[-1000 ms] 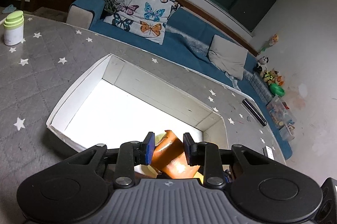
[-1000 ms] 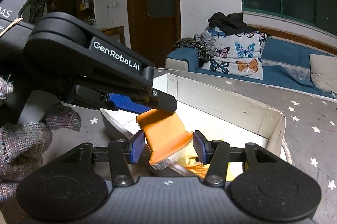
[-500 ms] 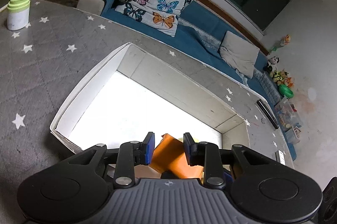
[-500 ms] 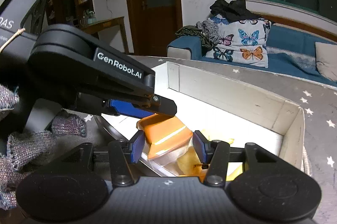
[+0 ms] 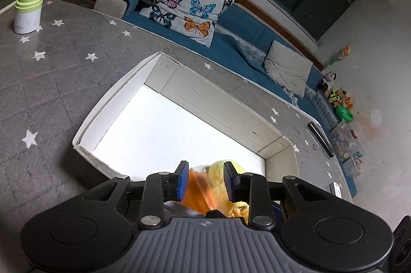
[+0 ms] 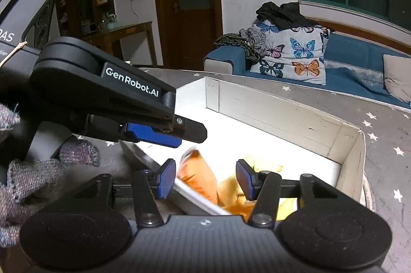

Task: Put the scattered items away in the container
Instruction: 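Carry the orange sponge into the box and release it, then lower the right tool onto the yellow rubber duck and grasp it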

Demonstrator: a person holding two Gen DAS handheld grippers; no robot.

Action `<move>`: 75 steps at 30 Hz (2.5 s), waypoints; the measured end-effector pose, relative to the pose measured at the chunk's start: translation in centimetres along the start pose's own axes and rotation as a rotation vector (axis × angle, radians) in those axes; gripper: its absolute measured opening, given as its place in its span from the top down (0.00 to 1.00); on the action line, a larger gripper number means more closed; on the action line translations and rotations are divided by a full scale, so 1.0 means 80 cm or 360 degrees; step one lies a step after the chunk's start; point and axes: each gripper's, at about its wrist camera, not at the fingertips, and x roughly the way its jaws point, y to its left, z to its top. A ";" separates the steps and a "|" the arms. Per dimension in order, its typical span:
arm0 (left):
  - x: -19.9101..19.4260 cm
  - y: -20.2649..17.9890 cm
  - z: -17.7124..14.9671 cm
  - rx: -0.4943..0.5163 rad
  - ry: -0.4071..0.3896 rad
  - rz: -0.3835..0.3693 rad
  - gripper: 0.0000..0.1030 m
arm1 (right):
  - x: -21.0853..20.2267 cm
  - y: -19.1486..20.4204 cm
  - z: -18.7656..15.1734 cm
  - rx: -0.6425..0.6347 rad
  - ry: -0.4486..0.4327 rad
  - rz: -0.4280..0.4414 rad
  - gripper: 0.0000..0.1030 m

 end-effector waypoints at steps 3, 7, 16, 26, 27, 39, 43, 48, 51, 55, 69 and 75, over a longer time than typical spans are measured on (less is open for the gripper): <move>-0.011 -0.001 -0.006 0.0011 -0.0011 -0.0002 0.70 | -0.012 0.006 -0.006 -0.0017 -0.0014 -0.0005 0.49; -0.028 -0.004 -0.016 0.0027 -0.0026 -0.0003 0.70 | -0.030 0.013 -0.014 -0.0014 -0.0037 0.0017 0.48; -0.067 -0.007 -0.054 0.0081 -0.0032 0.0016 0.69 | -0.065 0.037 -0.040 -0.0067 -0.0044 0.0085 0.38; -0.114 0.004 -0.101 0.0114 -0.0064 0.0097 0.68 | -0.100 0.067 -0.072 -0.0126 -0.0035 0.0177 0.37; -0.119 0.005 -0.105 0.0115 -0.0067 0.0106 0.68 | -0.103 0.071 -0.075 -0.0131 -0.0033 0.0188 0.37; -0.149 0.033 -0.143 0.0017 -0.0027 0.0155 0.67 | -0.115 0.113 -0.103 -0.0228 0.0010 0.0281 0.33; -0.157 0.043 -0.150 -0.0039 -0.0004 0.0156 0.67 | -0.112 0.123 -0.109 -0.0266 0.0027 0.0286 0.33; -0.159 0.051 -0.159 -0.0099 0.0030 0.0144 0.67 | -0.104 0.130 -0.115 -0.0295 0.0073 0.0292 0.33; -0.155 0.053 -0.163 -0.0146 0.0064 0.0137 0.66 | -0.100 0.134 -0.120 -0.0316 0.0103 0.0290 0.33; -0.152 0.055 -0.165 -0.0192 0.0066 0.0155 0.65 | -0.095 0.137 -0.124 -0.0341 0.0126 0.0296 0.34; -0.146 0.052 -0.163 -0.0203 0.0095 0.0183 0.60 | -0.070 0.134 -0.119 -0.0308 0.0193 0.0325 0.49; -0.143 0.051 -0.163 -0.0213 0.0127 0.0194 0.58 | -0.064 0.134 -0.121 -0.0309 0.0218 0.0331 0.52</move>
